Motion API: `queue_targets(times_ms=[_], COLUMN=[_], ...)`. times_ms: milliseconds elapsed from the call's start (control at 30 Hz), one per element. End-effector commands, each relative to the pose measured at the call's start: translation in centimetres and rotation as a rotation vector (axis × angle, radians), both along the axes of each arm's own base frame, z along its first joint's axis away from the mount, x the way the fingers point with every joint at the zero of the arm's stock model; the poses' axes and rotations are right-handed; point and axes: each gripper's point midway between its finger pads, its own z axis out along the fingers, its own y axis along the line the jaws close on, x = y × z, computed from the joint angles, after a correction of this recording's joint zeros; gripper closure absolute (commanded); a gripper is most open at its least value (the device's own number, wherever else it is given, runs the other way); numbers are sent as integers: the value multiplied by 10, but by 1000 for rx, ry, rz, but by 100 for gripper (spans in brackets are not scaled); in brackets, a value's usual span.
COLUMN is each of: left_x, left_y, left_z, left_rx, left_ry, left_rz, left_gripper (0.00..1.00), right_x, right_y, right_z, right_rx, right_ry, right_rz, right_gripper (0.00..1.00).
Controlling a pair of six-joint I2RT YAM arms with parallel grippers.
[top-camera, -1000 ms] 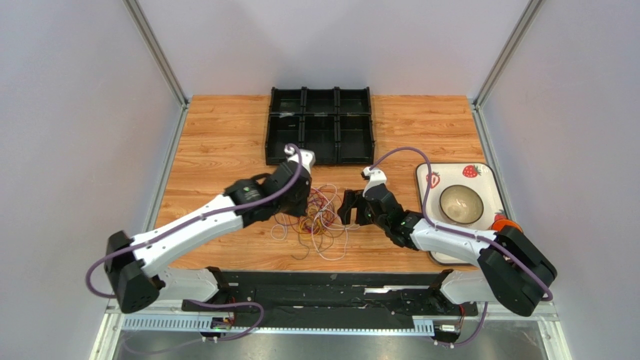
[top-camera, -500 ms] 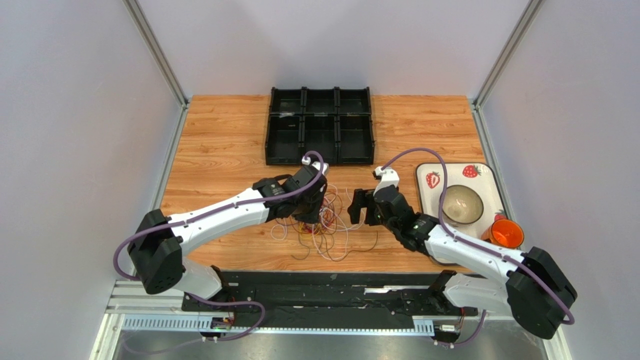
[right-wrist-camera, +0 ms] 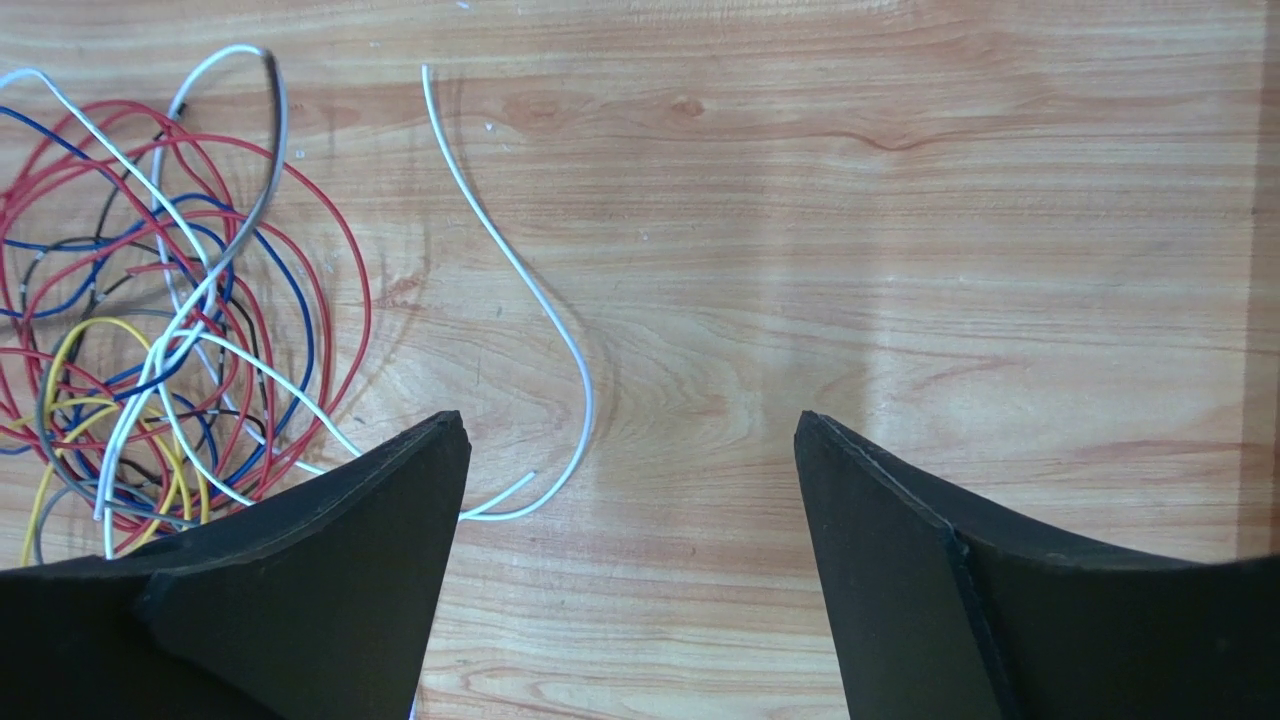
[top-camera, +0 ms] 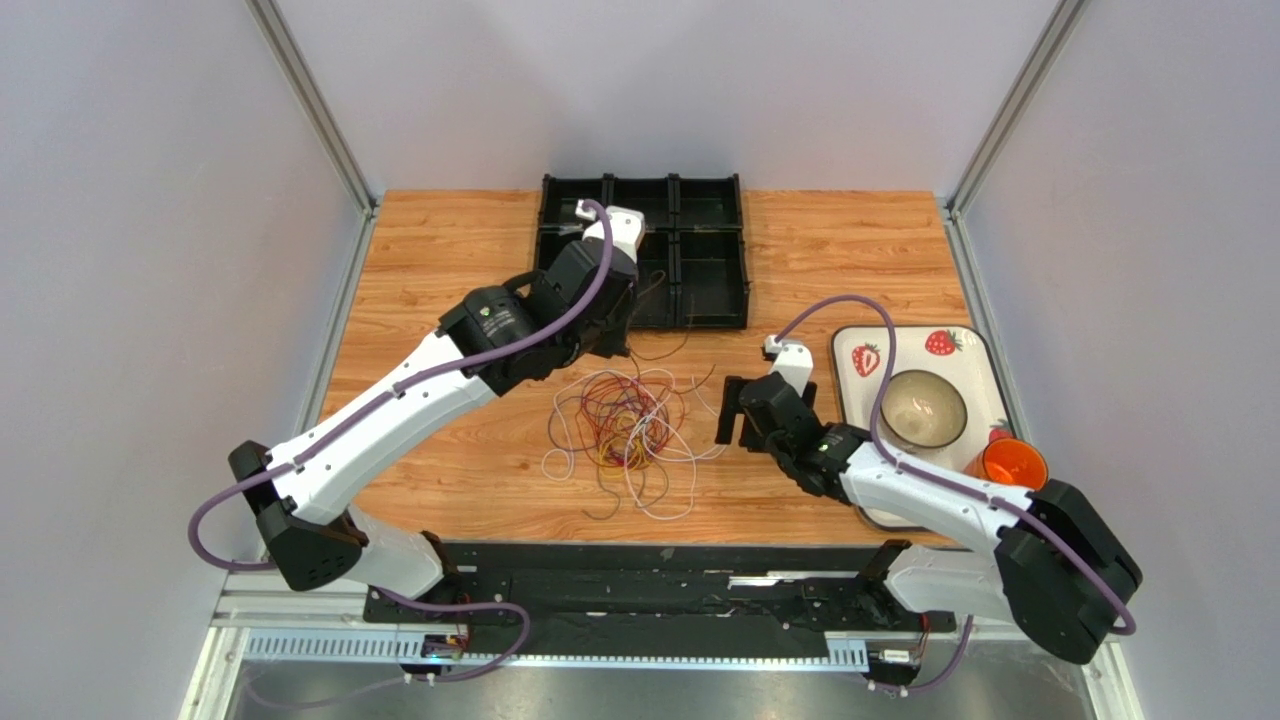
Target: Untangle the cables
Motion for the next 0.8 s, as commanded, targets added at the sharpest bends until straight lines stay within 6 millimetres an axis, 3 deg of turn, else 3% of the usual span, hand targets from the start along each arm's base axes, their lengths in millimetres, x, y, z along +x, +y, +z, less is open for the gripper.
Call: queue_targets(times_ms=[0,300,333,400,433,467,533,567,767], left_x=[27,106,117,135,147,158,177,189,240], left_y=[37,65,65,74,73,80,83,90,99], left_z=[47,107,104,121,117,132,136,148,169], left_rx=[108,253,285,263,288,254,277,252,296], left_ry=[-166,-436,-442,-475,-474,-506,-539,-592,-755], left_rz=[124,316,321,363,364,394,405,455,565], left_gripper=[100,100,100,100,100,100,100,100,100], right_x=[6,6,6,7,7,7,7,7,8], right_y=[-5,2,3,3,3,3,2,2,3], right_z=[12,8,9,9,9,9,9,9,7], right_rx=[47,41,41,43,43,44,44,42,36], right_ry=[-63,-42,-42,-41,-44,-44,-44,-44,-37], right_rz=[-53,-13,-10,-13,-15,-18,-22,-23,-19], right_gripper=[16,16,16,16,16,16,16,17,17])
